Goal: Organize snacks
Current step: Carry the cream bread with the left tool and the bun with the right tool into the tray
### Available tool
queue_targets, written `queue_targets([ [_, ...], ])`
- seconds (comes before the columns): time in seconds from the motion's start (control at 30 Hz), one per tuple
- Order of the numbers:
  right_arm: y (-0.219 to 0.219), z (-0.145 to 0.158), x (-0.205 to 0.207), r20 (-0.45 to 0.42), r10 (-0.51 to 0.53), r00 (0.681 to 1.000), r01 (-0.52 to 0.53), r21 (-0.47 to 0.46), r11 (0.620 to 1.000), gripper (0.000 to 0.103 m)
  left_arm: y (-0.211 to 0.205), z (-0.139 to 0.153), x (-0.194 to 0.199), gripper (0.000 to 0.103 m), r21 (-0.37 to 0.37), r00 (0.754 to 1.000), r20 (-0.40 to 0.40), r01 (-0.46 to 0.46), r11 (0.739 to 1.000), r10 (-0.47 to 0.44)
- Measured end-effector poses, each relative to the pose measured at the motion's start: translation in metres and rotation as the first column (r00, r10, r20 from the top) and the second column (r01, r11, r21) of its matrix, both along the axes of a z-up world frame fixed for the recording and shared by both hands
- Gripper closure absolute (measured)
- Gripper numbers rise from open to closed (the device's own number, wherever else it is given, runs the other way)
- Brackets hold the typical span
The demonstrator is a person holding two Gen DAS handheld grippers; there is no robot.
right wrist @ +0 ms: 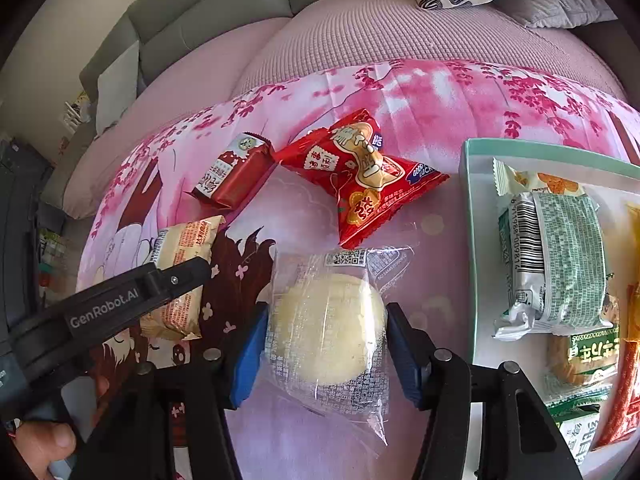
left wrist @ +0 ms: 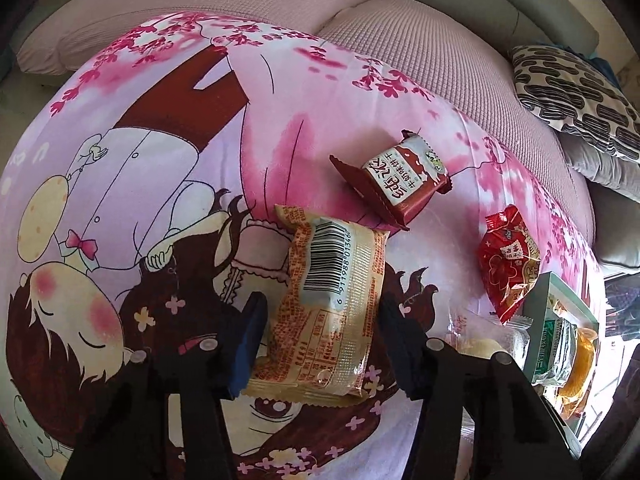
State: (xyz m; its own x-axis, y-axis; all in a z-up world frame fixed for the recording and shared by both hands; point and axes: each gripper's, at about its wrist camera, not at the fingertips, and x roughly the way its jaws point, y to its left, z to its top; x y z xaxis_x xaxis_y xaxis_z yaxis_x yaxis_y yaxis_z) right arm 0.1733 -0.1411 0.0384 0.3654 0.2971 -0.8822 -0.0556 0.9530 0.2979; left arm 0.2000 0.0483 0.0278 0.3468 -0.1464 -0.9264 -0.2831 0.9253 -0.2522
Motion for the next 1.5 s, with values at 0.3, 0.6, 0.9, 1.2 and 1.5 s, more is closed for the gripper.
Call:
queue_targets([
  [0.3, -0.02, 0.015, -0.021, 0.029, -0.013, 1.0, 0.012, 0.028, 1.0, 0.045, 0.004, 0.01, -0.016, 0.063, -0.006, 0.999, 0.036, -0.038, 0.999, 0.038],
  [0.6, -0.04, 0.042, -0.043, 0.088, -0.026, 0.996, 0.019, 0.075, 0.997, 0.045, -0.011, 0.044, -0.031, 0.063, 0.009, 0.993, 0.11, -0.039, 0.999, 0.038],
  [0.9, -0.094, 0.07, -0.062, 0.153, -0.121, 0.981, 0.112, 0.067, 0.991, 0.045, -0.053, 0.074, -0.039, 0.063, 0.048, 0.984, 0.176, 0.028, 0.998, -0.036],
  [1.2, -0.192, 0.082, -0.071, 0.183, -0.344, 0.921, 0.348, 0.013, 0.937, 0.045, -0.147, 0.094, -0.048, 0.063, 0.111, 0.941, 0.215, 0.243, 0.964, -0.262],
  [1.5, -0.257, 0.083, -0.083, 0.191, -0.479, 0.857, 0.486, 0.011, 0.874, 0.045, -0.236, 0.088, -0.06, 0.063, 0.151, 0.858, 0.192, 0.454, 0.878, -0.476],
])
